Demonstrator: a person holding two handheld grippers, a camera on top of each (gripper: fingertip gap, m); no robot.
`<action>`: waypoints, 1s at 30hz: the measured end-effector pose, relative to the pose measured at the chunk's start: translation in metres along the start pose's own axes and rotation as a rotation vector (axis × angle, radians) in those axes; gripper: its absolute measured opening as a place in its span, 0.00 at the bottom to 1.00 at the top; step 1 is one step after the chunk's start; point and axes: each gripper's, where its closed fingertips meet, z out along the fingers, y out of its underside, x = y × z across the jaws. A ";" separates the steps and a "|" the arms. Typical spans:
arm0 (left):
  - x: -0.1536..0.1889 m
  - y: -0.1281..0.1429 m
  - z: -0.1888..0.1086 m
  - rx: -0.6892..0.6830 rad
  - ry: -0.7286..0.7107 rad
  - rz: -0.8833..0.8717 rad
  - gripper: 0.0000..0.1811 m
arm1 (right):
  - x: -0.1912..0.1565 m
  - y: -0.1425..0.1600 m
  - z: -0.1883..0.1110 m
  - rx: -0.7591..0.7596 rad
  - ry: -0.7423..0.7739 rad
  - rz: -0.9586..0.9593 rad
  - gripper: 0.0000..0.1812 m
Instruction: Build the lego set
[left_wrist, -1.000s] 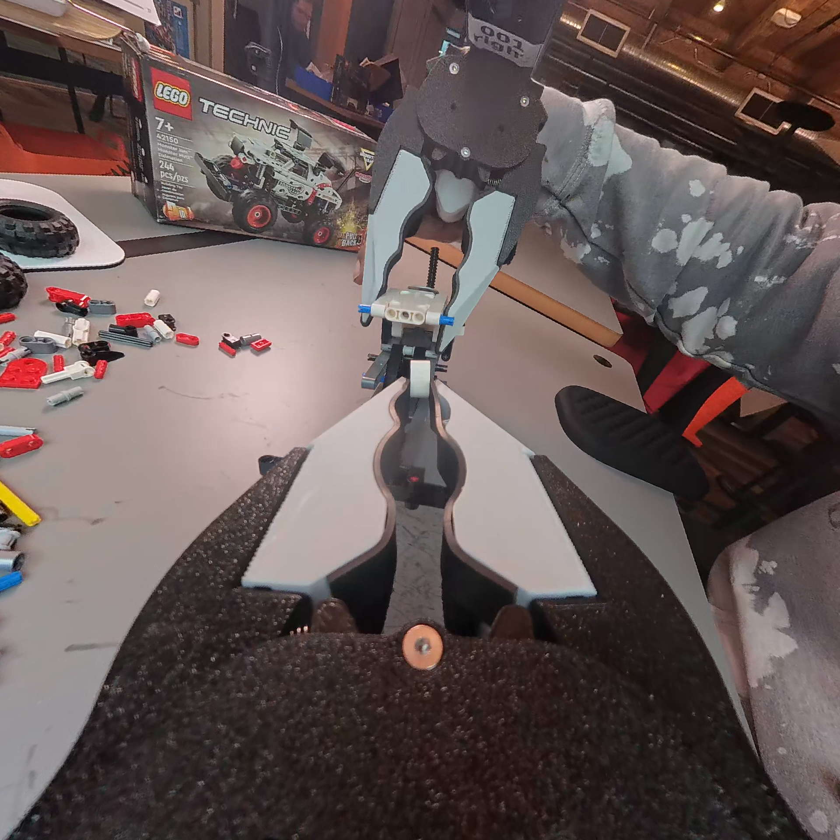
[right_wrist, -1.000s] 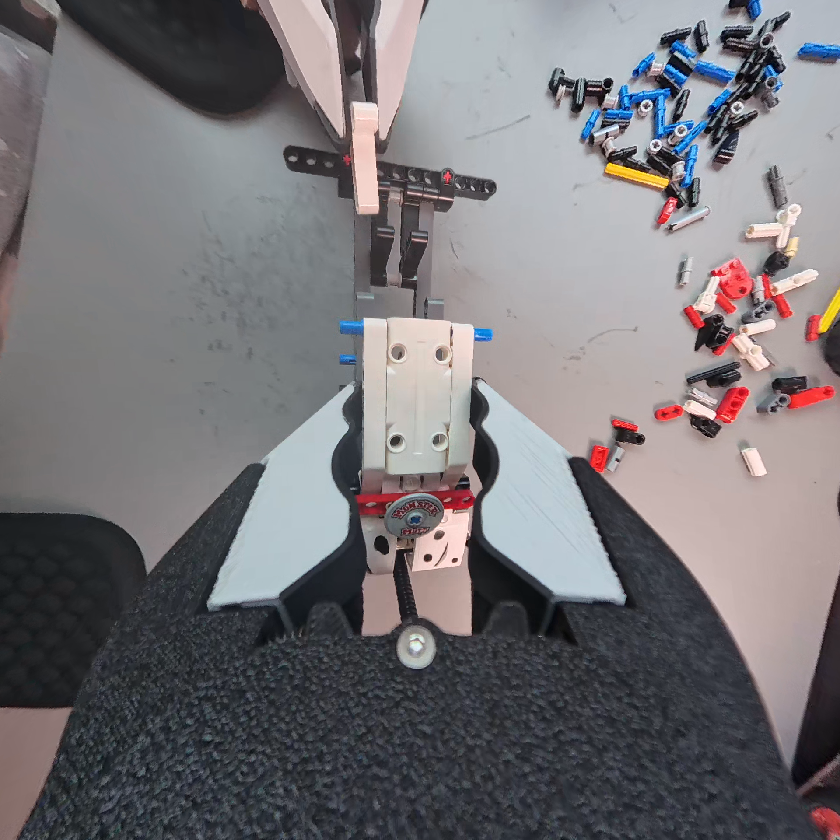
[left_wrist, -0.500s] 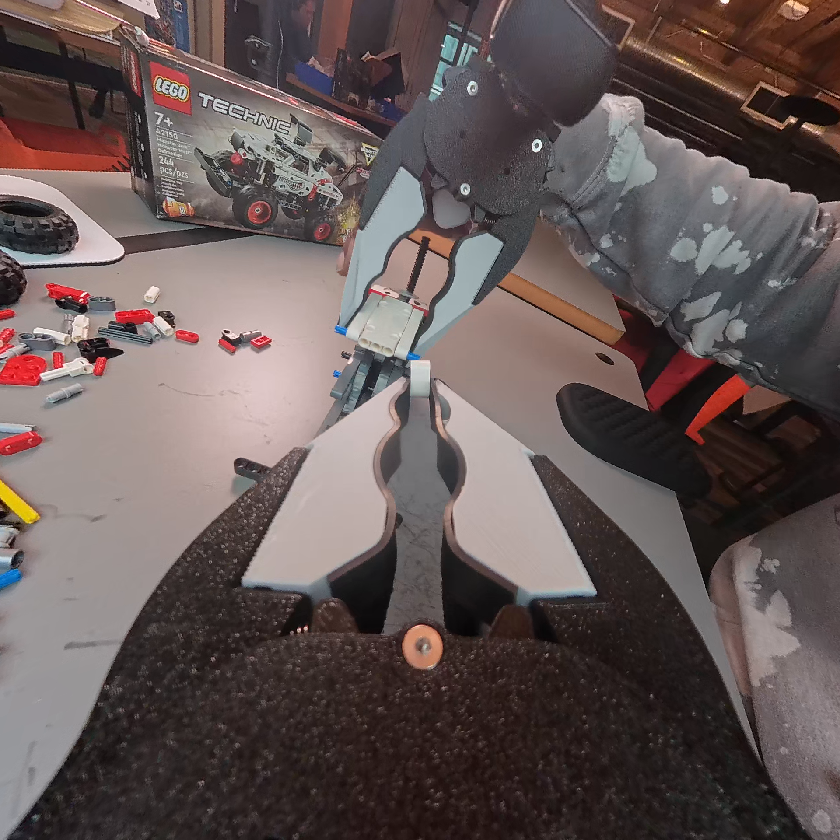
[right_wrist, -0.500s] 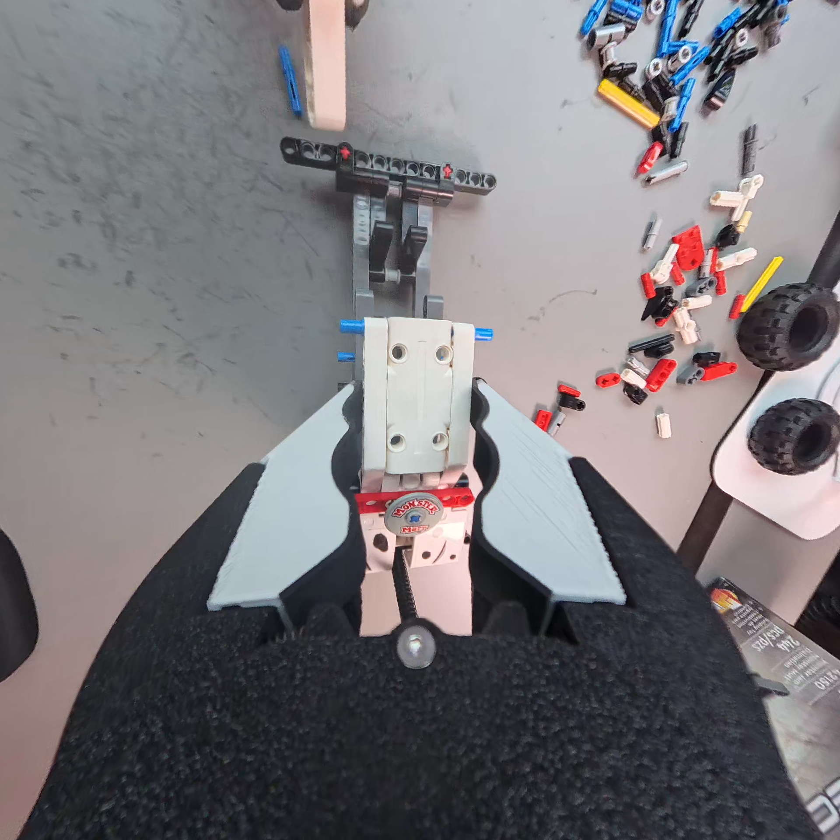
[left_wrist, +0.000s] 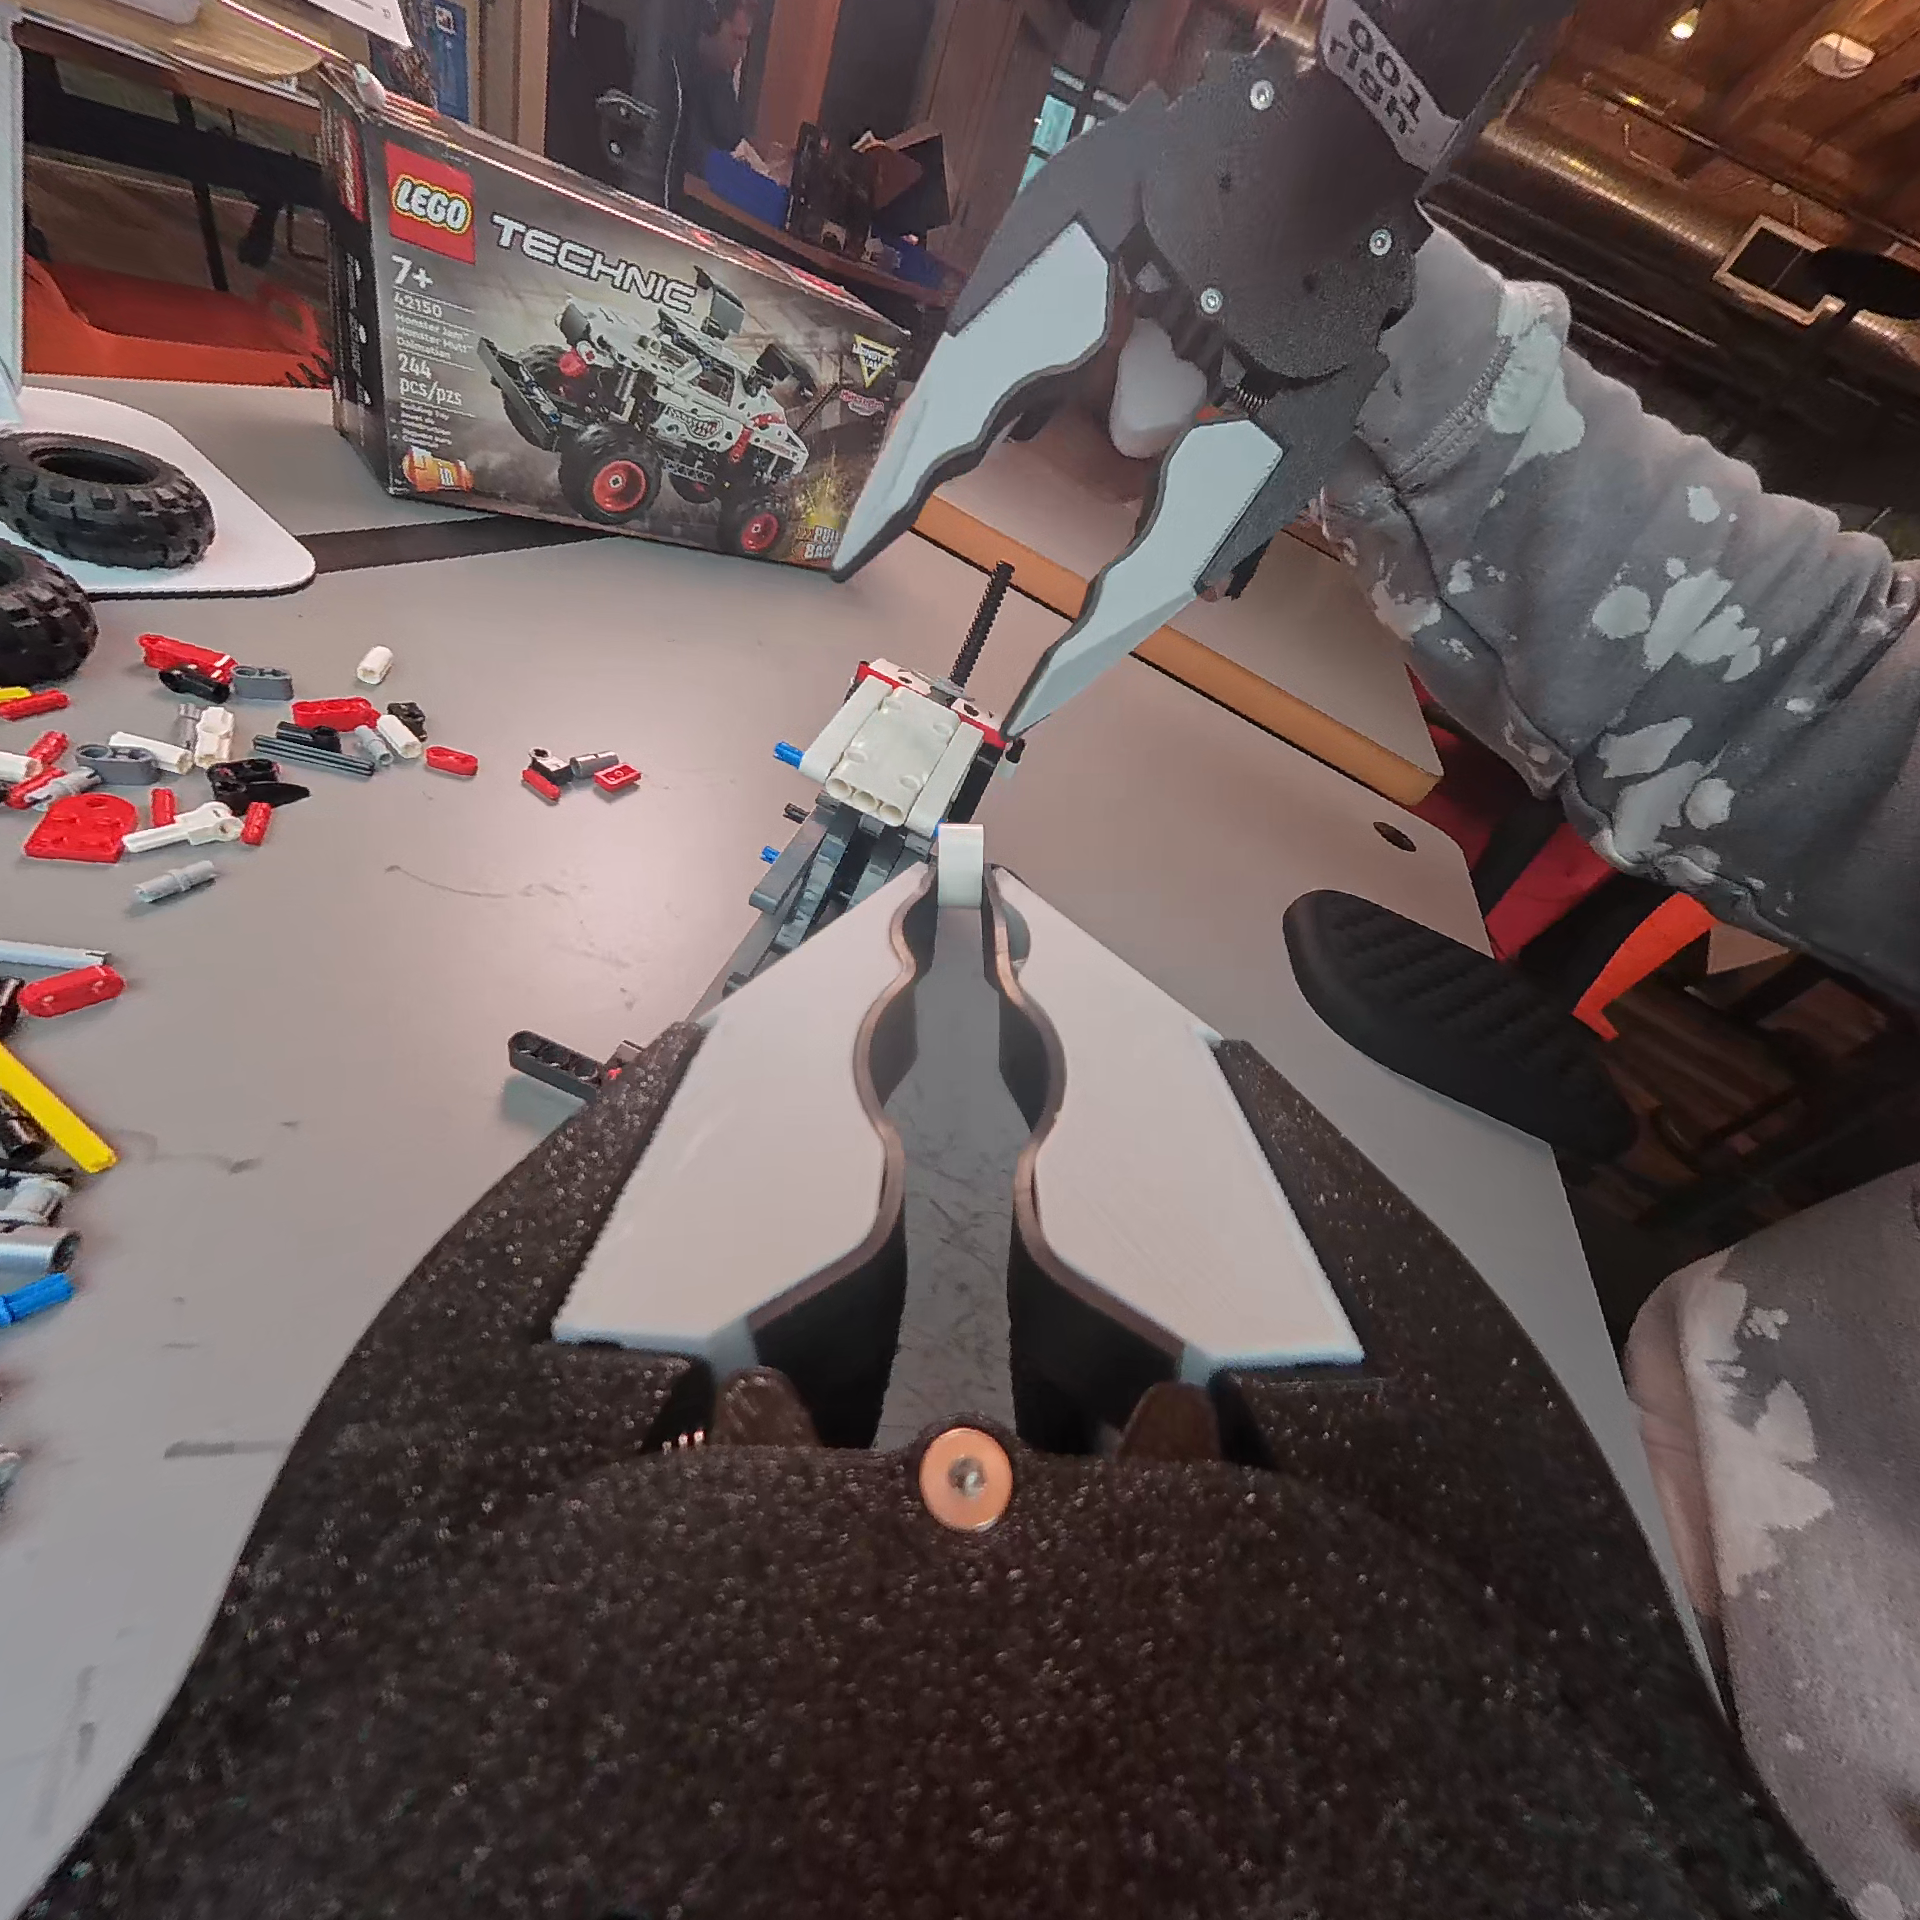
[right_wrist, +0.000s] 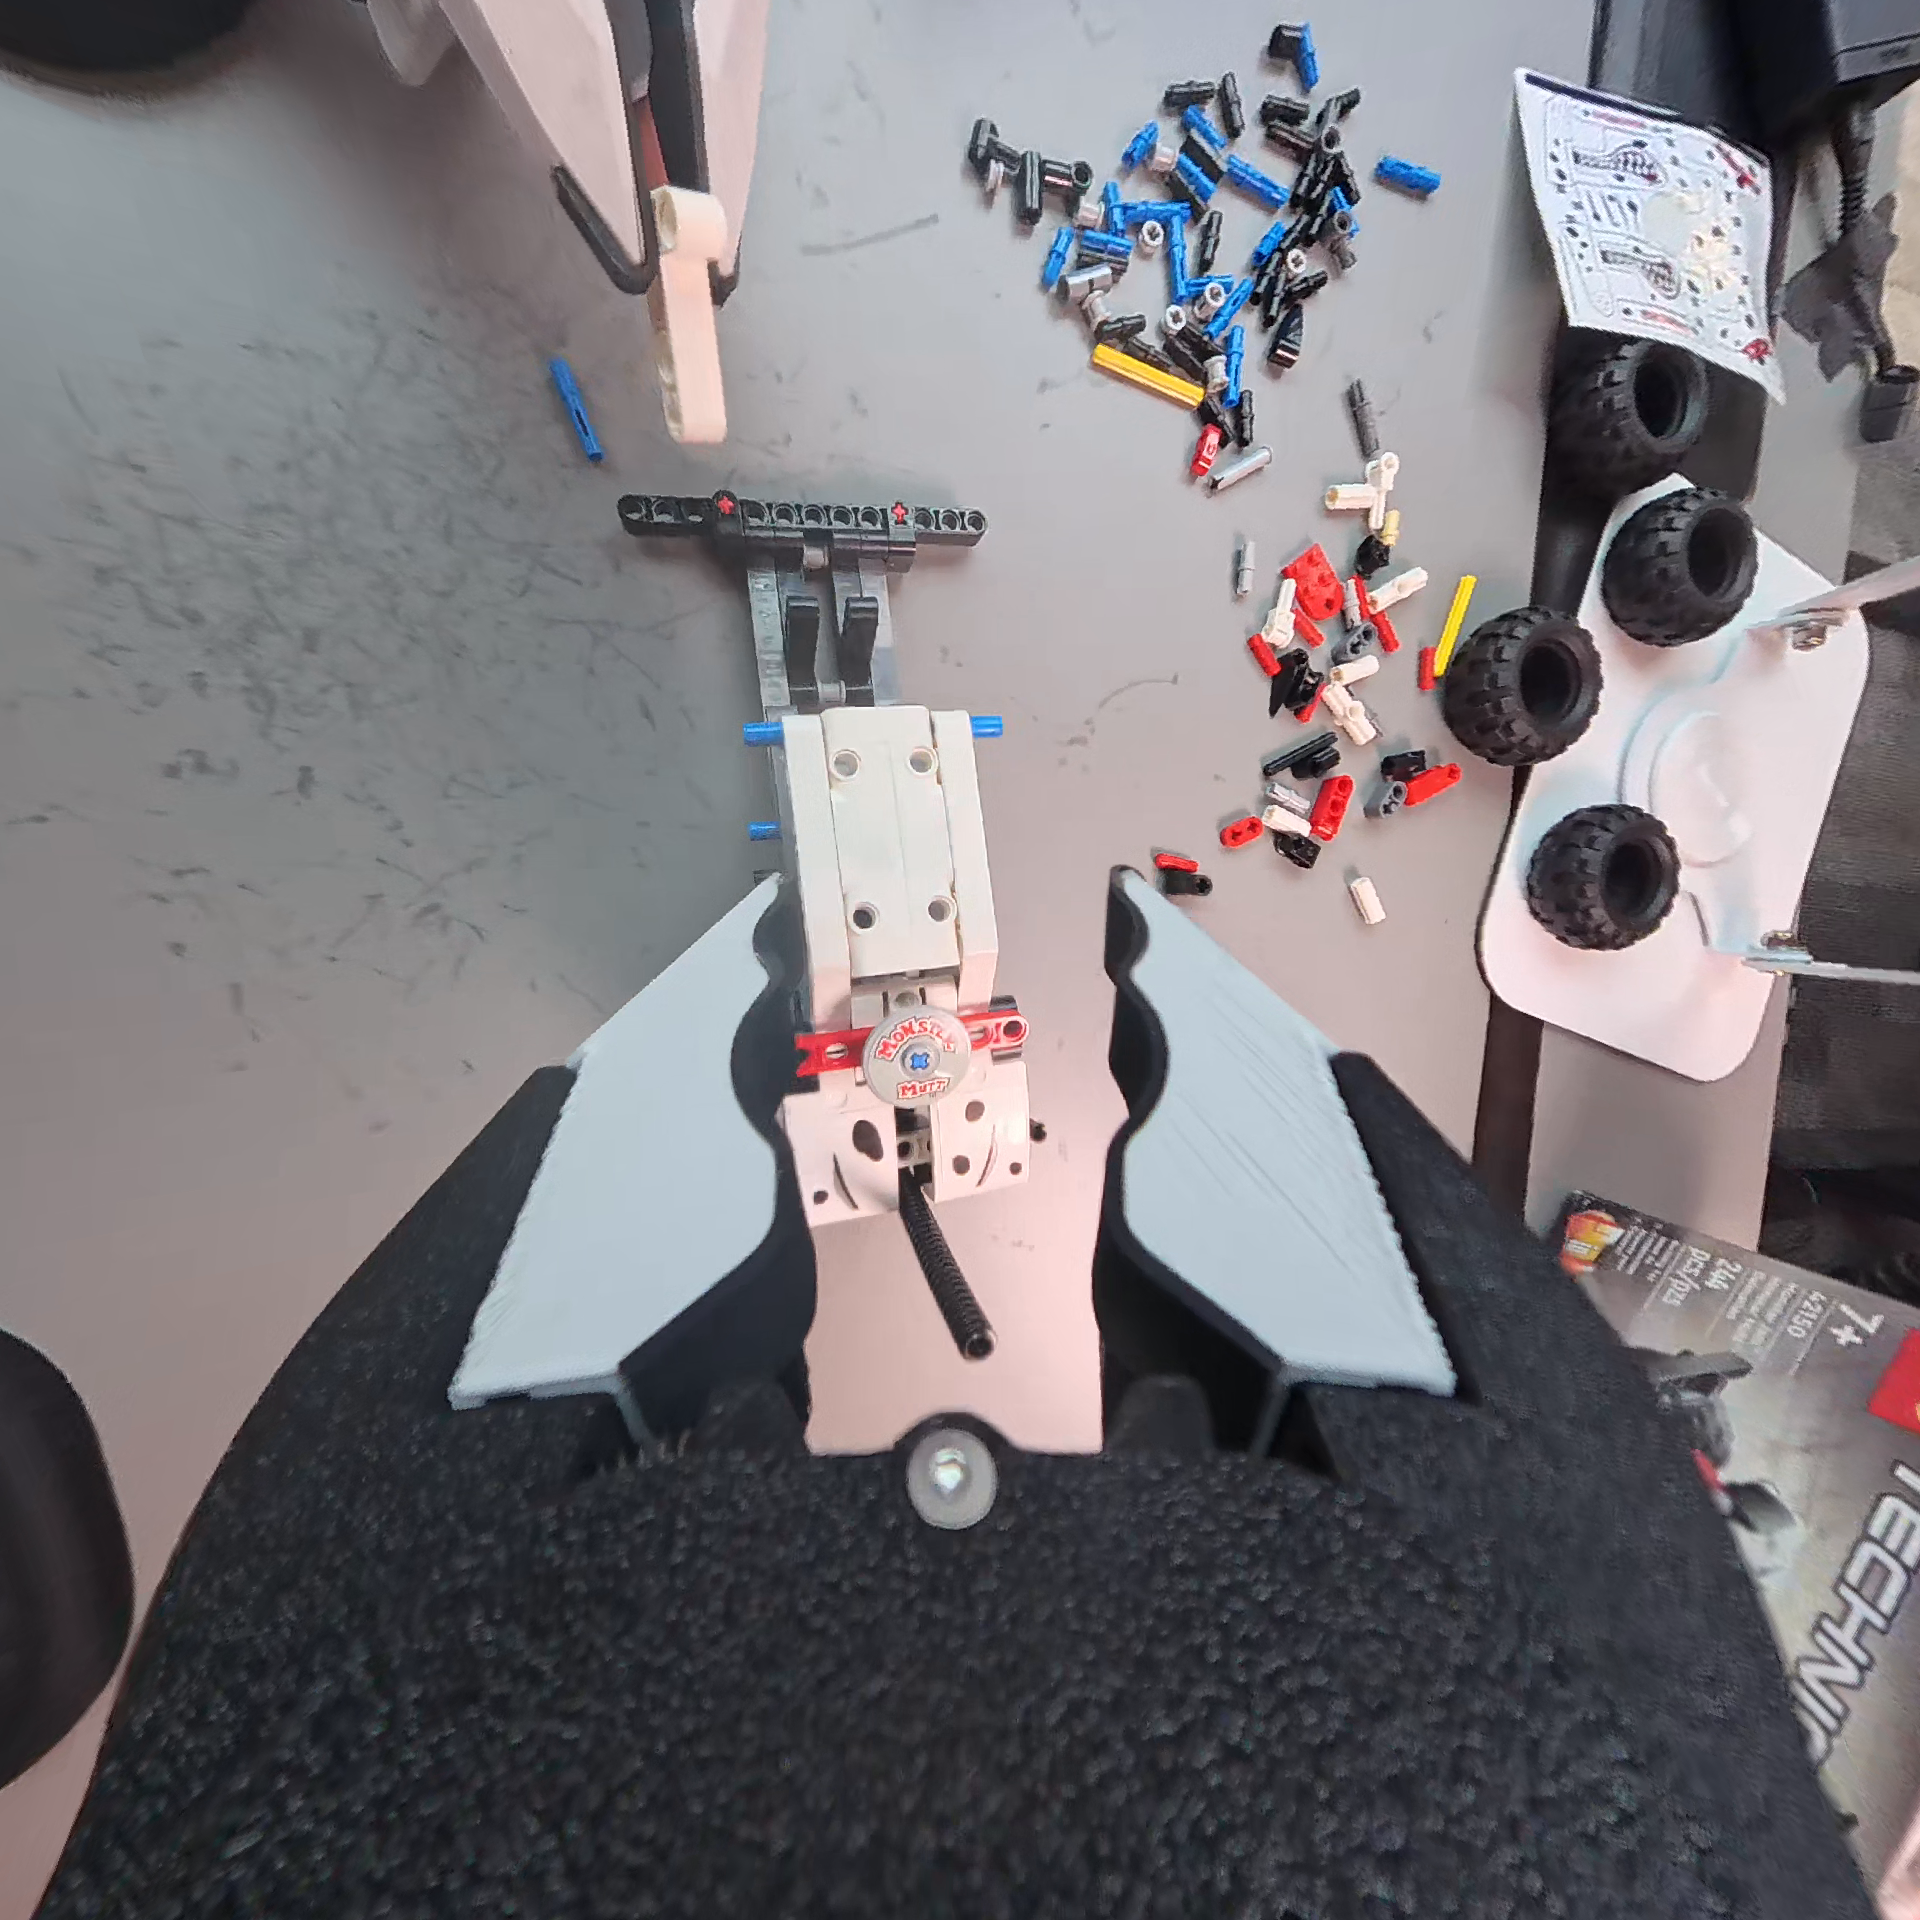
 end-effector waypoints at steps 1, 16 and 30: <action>-0.001 0.000 0.000 0.001 -0.004 -0.002 0.04 | -0.002 0.003 -0.001 0.001 0.006 0.013 0.33; -0.025 -0.021 -0.017 0.123 -0.133 -0.036 0.04 | -0.008 0.055 -0.021 0.089 0.544 0.123 0.49; -0.035 -0.022 -0.021 0.161 -0.135 -0.117 0.04 | 0.005 0.058 0.028 0.261 0.624 0.215 0.40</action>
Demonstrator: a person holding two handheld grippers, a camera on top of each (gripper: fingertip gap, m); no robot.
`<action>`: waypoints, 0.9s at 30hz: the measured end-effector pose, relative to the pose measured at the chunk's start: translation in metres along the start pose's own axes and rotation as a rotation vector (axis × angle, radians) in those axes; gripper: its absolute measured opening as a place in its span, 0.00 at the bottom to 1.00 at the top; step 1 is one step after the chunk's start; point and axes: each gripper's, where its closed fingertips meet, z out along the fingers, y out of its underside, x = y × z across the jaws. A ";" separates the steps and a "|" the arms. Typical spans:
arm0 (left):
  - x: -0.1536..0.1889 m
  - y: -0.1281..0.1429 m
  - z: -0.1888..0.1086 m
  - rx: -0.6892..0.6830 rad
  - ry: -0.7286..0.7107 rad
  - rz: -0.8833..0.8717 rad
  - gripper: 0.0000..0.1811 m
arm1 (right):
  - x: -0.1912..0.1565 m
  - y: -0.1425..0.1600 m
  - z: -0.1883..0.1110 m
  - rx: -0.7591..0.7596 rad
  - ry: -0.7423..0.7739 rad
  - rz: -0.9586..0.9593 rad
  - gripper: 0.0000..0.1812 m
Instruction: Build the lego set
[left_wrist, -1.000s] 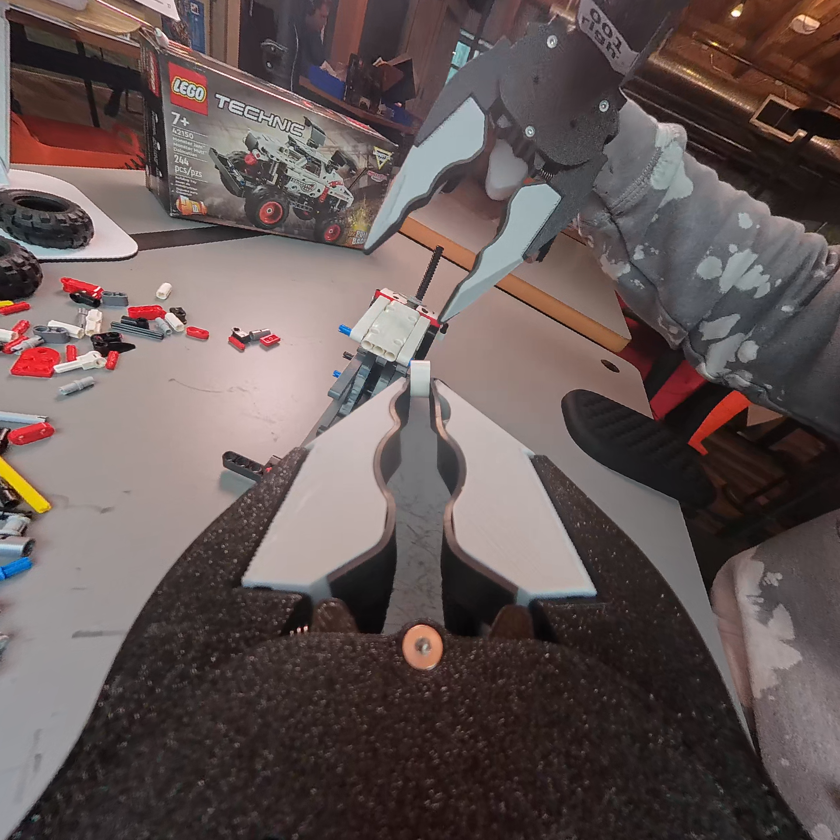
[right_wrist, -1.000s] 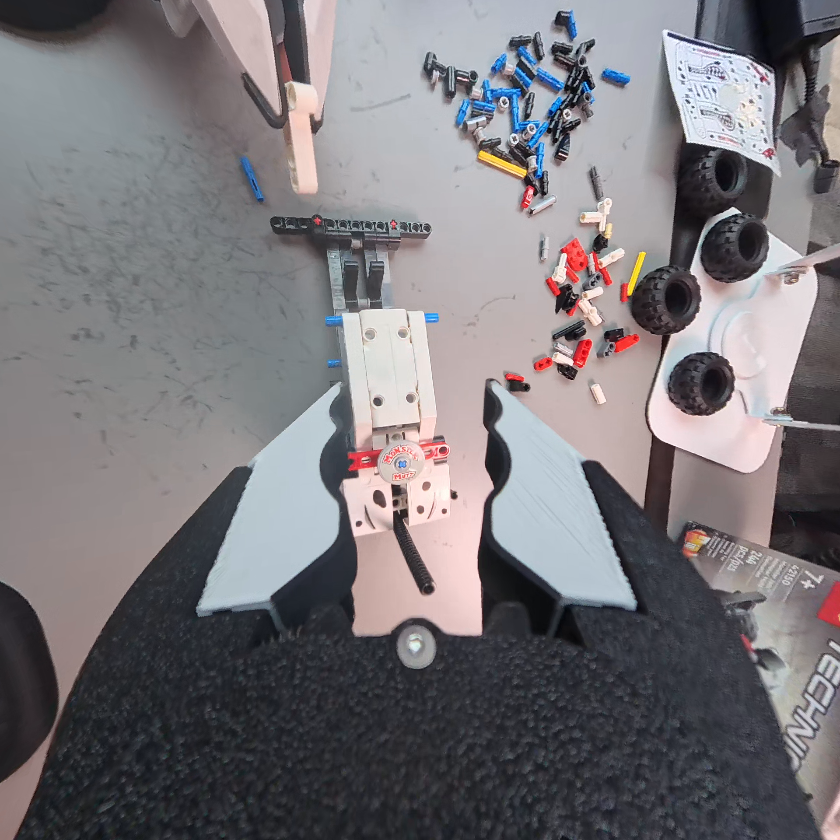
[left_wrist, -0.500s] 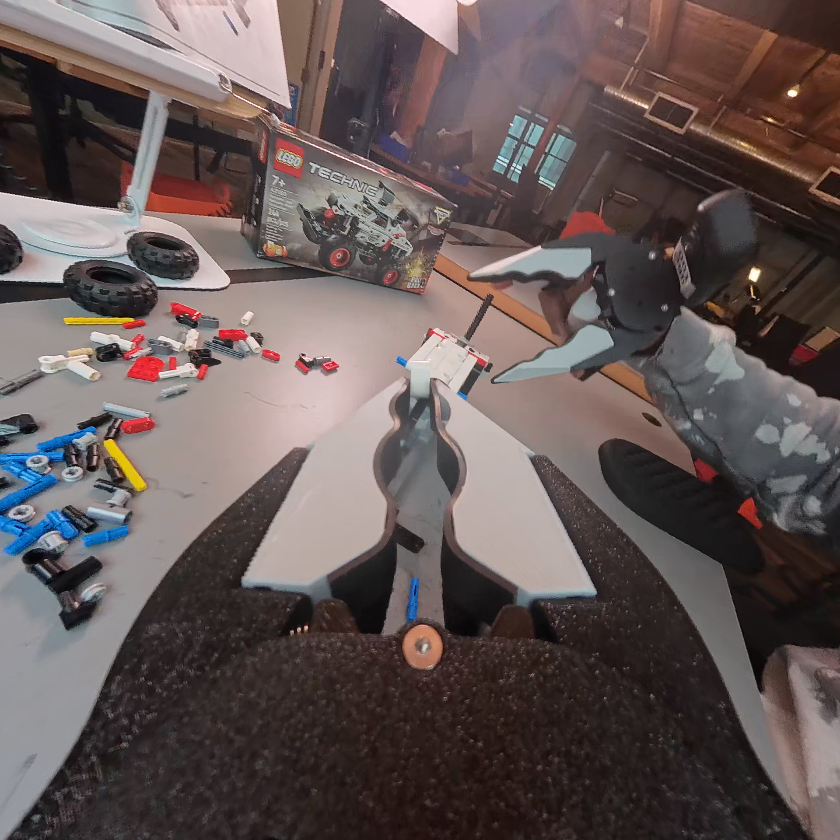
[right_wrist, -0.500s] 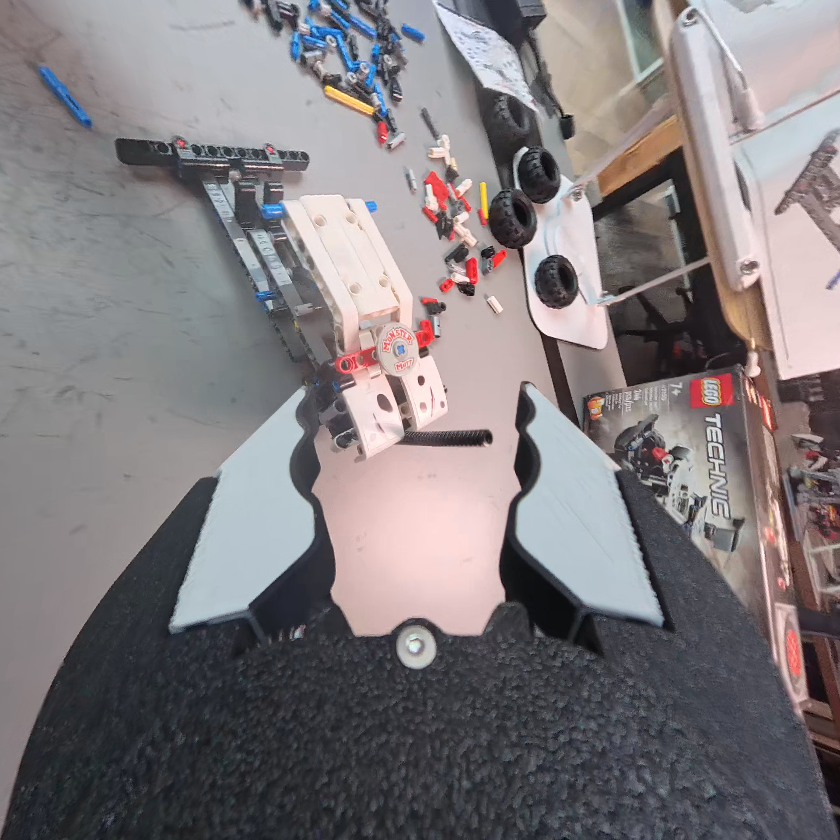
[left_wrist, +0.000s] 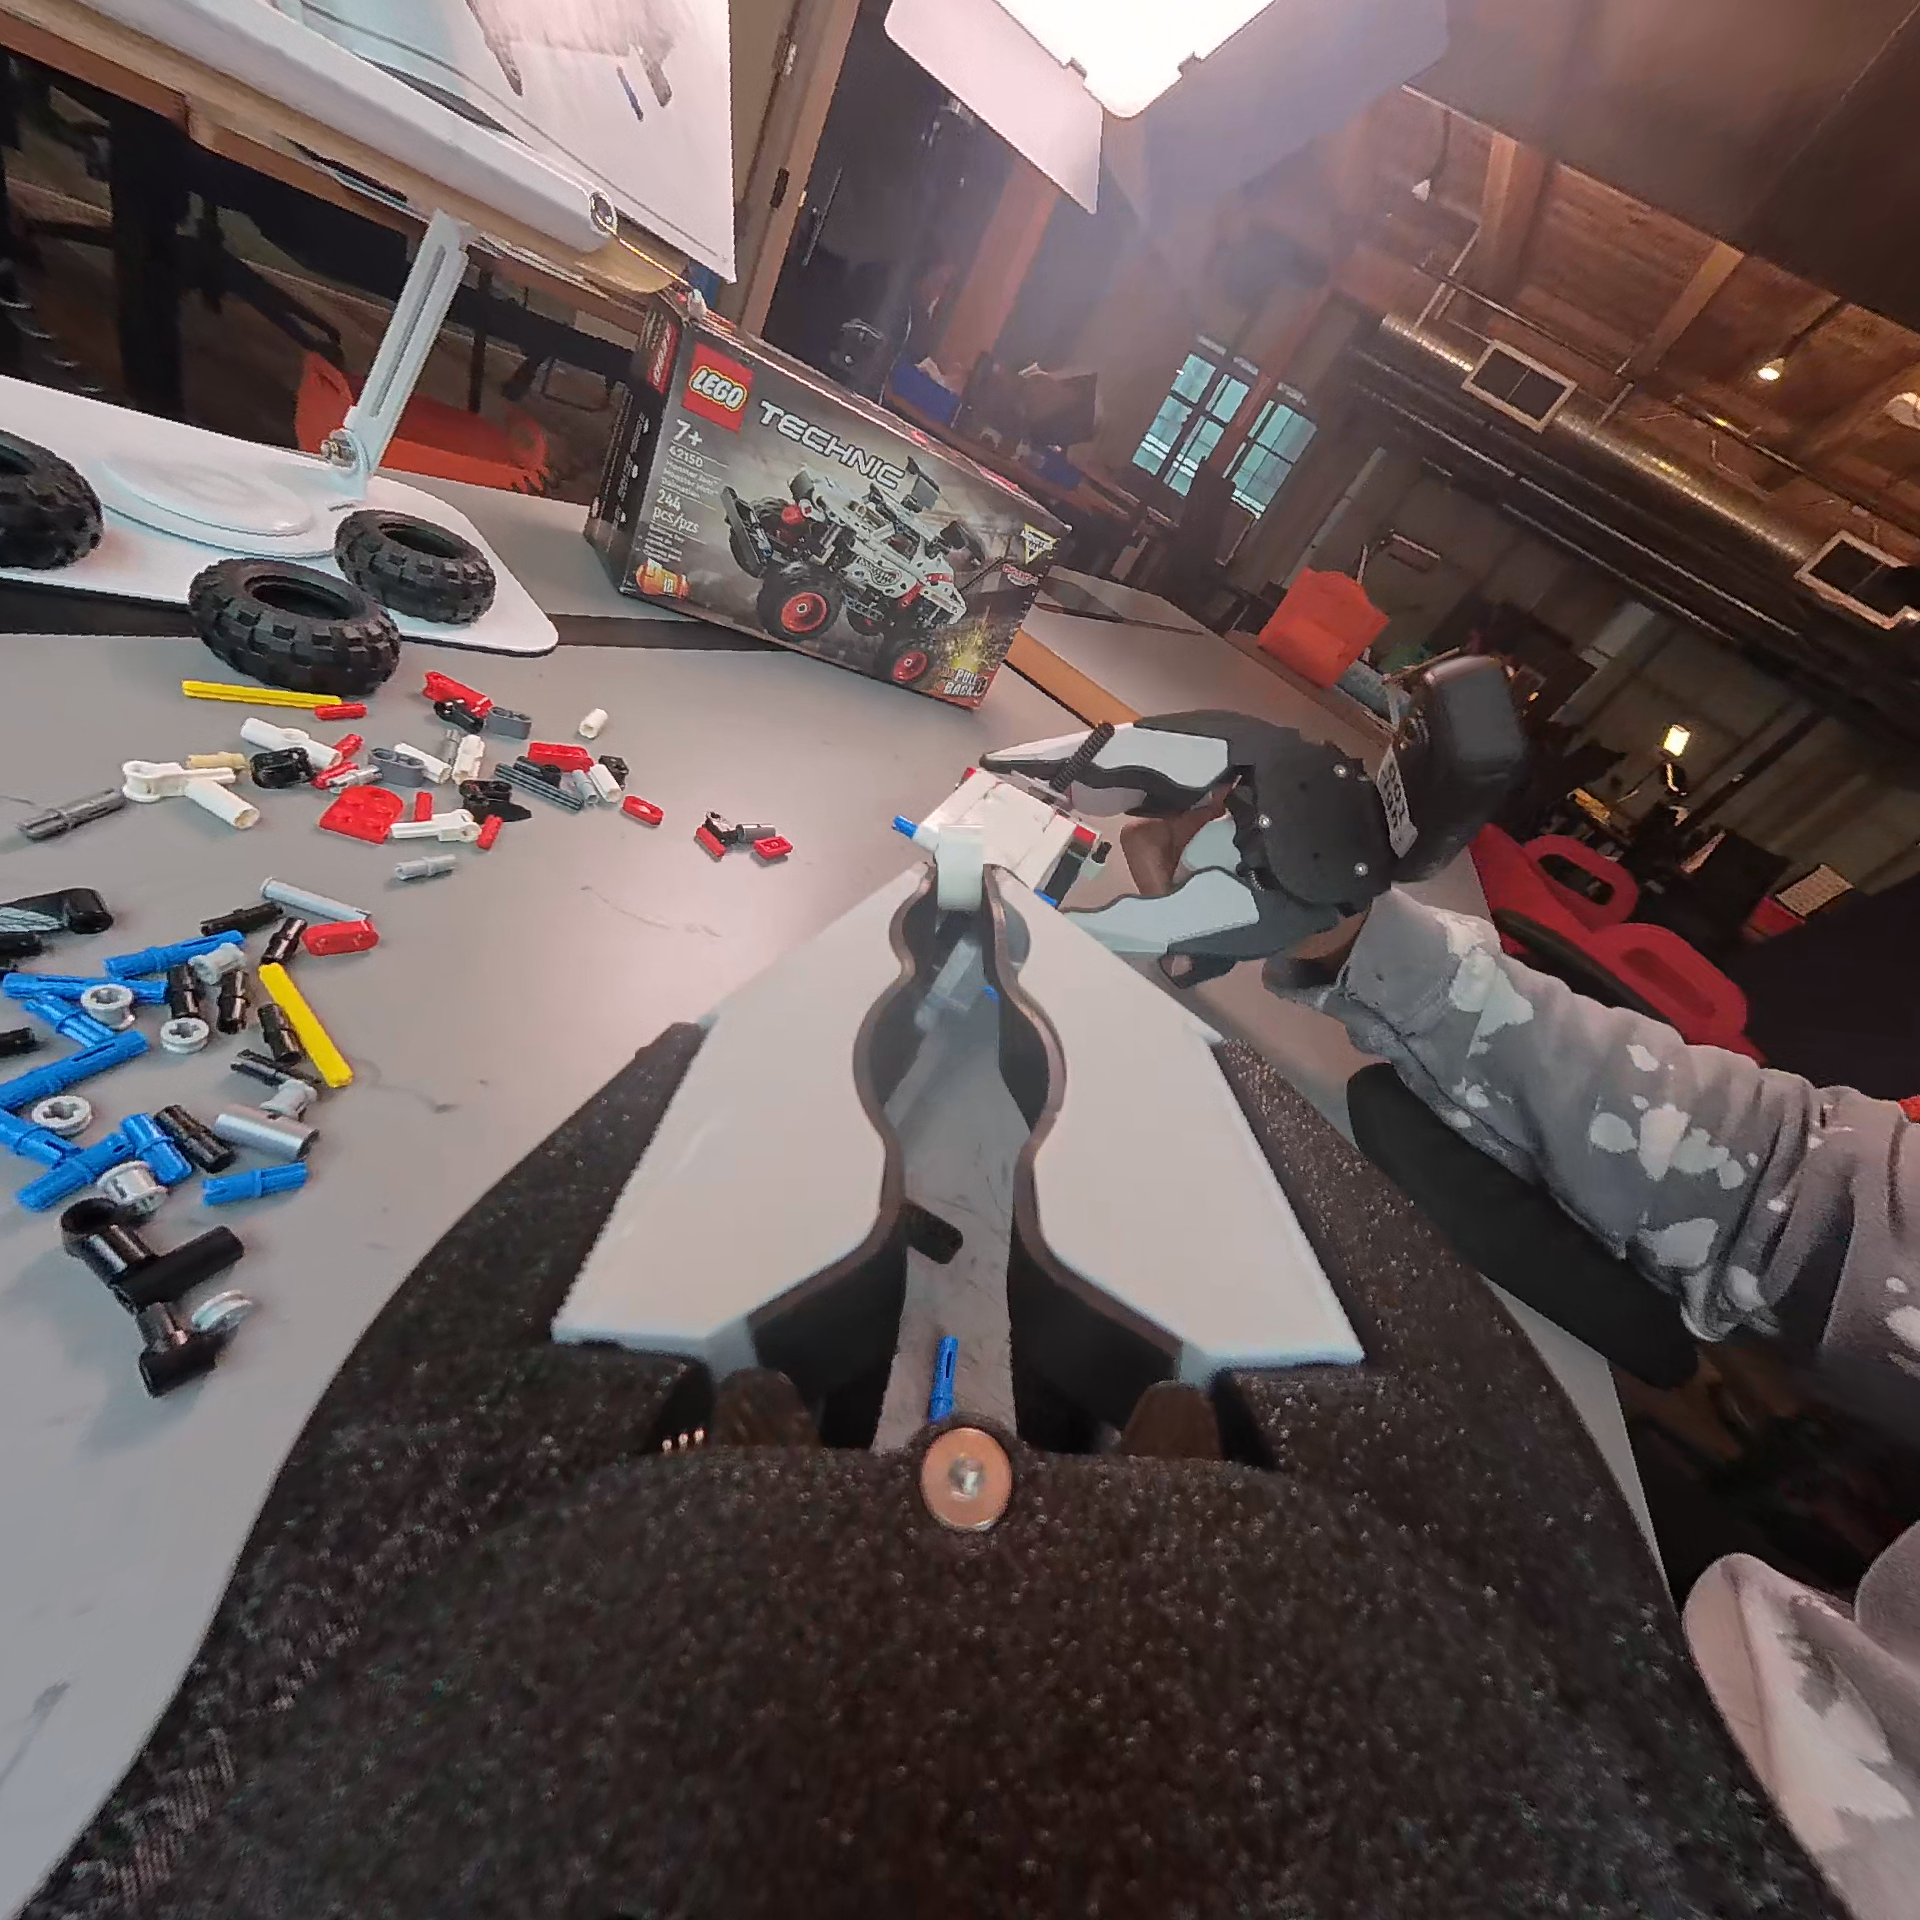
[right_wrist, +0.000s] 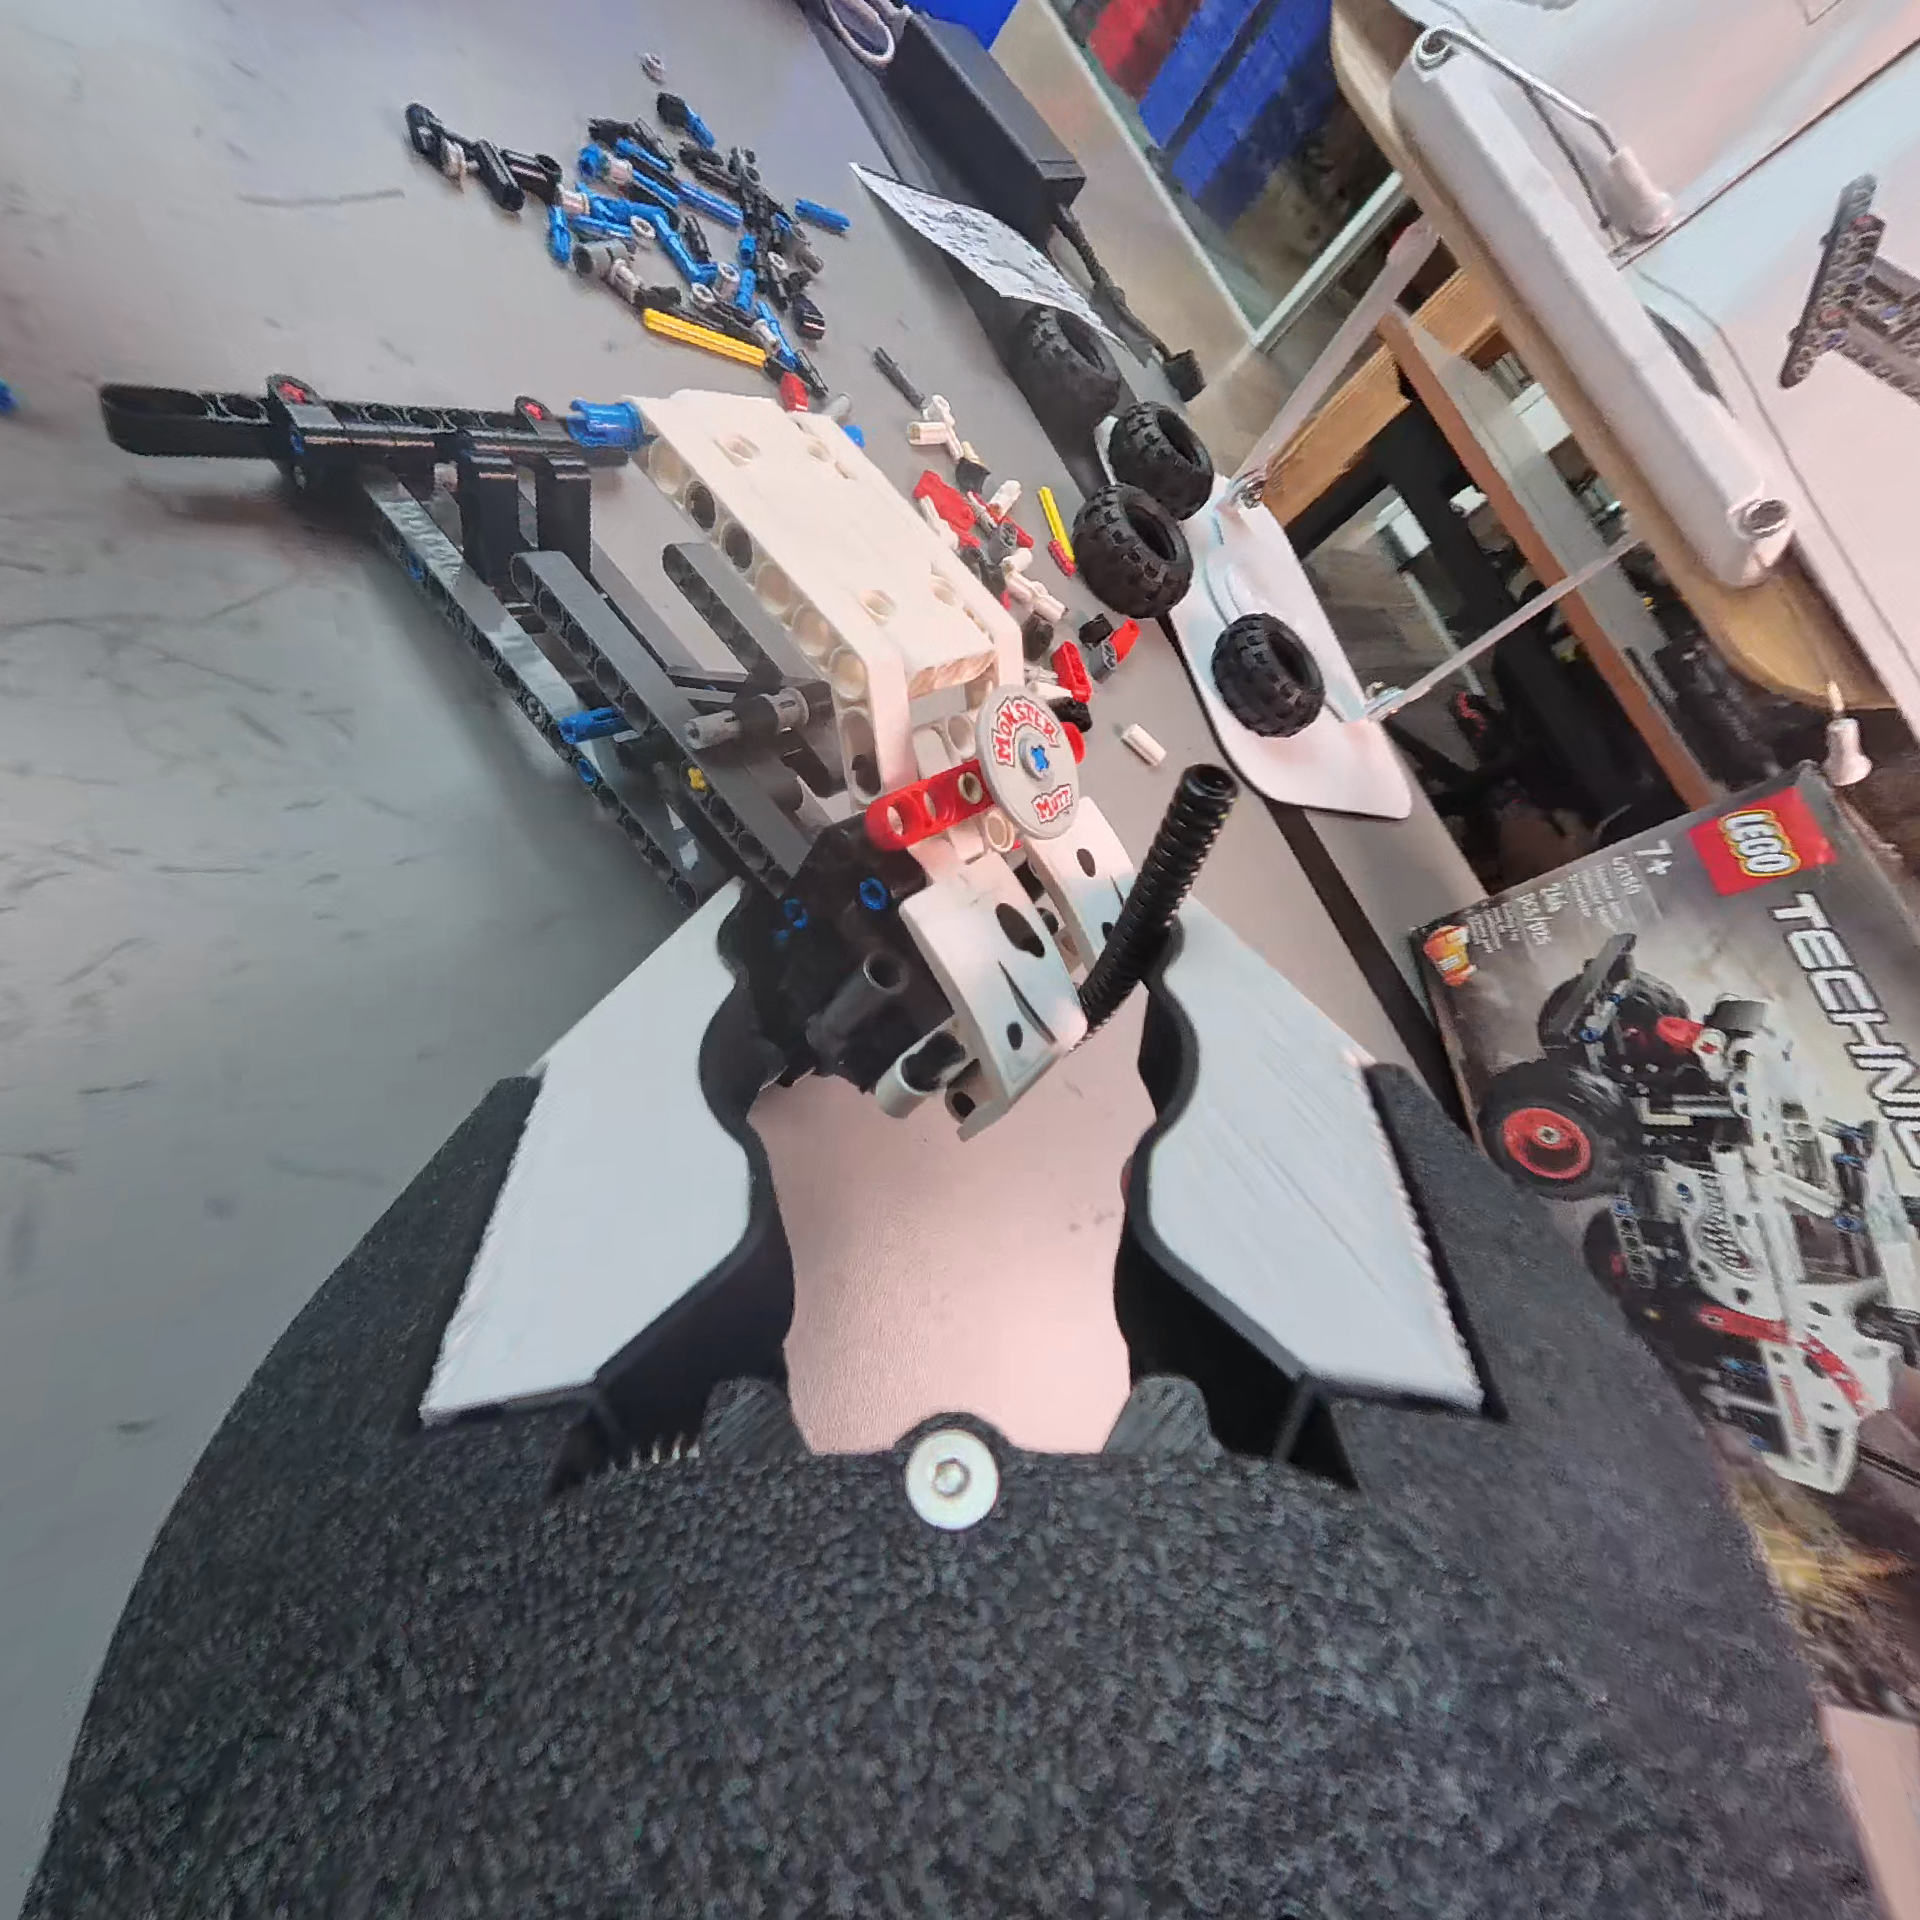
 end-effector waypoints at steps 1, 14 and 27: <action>0.000 0.000 0.000 -0.002 0.002 -0.002 0.04 | 0.002 -0.001 0.001 -0.008 -0.034 0.033 0.40; 0.003 0.004 0.002 -0.021 0.021 -0.005 0.04 | 0.010 0.004 0.006 -0.204 -0.376 0.347 0.36; 0.006 0.007 0.004 -0.040 0.035 -0.001 0.04 | 0.003 -0.001 0.000 -0.089 -0.385 0.303 0.36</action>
